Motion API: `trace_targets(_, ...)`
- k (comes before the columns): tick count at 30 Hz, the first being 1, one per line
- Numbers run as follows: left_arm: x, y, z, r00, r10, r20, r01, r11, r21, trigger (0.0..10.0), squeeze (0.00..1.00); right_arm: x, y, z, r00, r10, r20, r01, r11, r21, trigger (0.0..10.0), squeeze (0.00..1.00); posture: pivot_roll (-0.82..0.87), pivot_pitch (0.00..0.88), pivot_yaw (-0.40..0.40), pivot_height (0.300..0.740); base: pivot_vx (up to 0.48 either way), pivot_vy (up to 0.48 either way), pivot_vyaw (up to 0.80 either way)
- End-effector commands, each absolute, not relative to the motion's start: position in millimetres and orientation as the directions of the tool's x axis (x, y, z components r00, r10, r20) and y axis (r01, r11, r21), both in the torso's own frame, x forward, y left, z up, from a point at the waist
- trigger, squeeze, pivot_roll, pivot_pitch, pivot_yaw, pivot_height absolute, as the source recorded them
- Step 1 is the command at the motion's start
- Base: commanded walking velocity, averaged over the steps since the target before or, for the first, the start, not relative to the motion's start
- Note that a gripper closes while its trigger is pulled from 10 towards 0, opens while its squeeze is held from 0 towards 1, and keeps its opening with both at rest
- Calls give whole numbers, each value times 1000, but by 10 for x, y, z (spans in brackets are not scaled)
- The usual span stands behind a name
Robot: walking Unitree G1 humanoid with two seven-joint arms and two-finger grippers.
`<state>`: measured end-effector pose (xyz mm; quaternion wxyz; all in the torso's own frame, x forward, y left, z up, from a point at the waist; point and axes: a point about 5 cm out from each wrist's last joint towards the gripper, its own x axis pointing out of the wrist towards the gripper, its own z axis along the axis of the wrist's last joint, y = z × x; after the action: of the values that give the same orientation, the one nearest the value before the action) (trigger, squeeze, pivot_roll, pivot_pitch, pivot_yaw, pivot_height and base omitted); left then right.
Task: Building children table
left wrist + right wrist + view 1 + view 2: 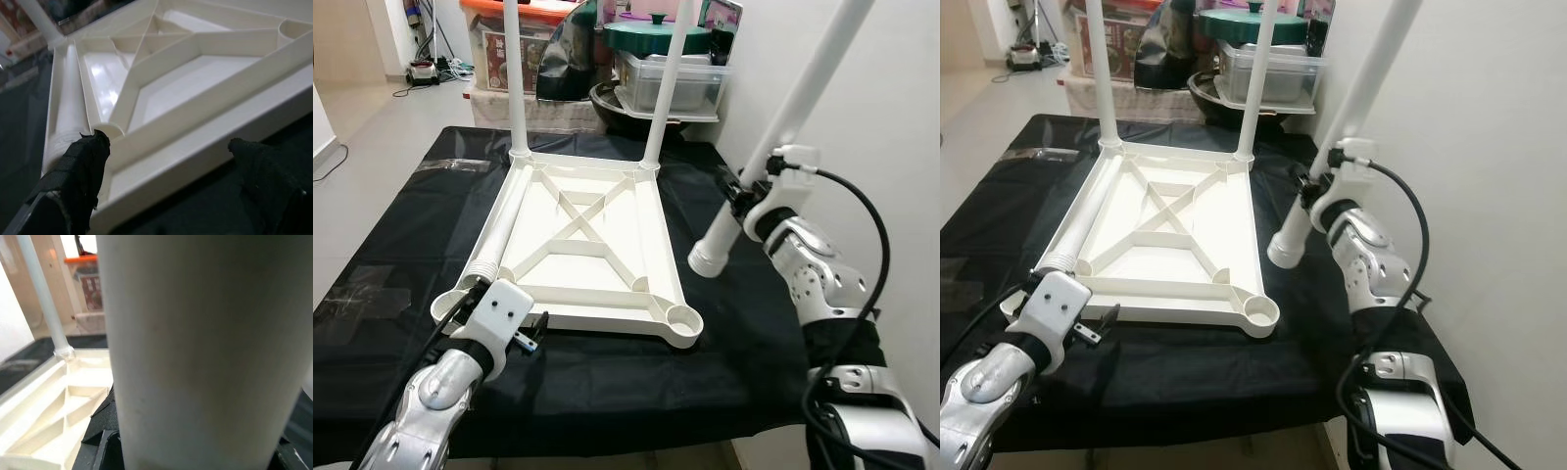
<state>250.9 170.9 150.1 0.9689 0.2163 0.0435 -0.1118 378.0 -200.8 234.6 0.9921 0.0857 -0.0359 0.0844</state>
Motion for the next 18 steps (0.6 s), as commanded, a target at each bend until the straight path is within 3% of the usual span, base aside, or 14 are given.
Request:
trace_targets(1, 2491, 1696, 1474, 969, -199, -149, 242, 891, 385, 10000, 0, 3777, -2038, 2354, 981, 164, 100, -177, 973, 144, 0, 0, 89, 0, -142, 740, 0, 0, 0)
trace_targets(15, 2426, 1716, 1423, 966, -200, -163, 245, 907, 343, 10000, 0, 3710, -1964, 2215, 978, 197, 69, -205, 968, 143, 0, 0, 88, 0, -142, 740, 0, 0, 0)
trace_targets(18, 2431, 1725, 1436, 965, -207, -159, 249, 913, 323, 10000, 0, 3747, -1972, 2198, 986, 167, 16, -159, 899, 409, 0, 0, 90, 0, -140, 740, 0, 0, 0)
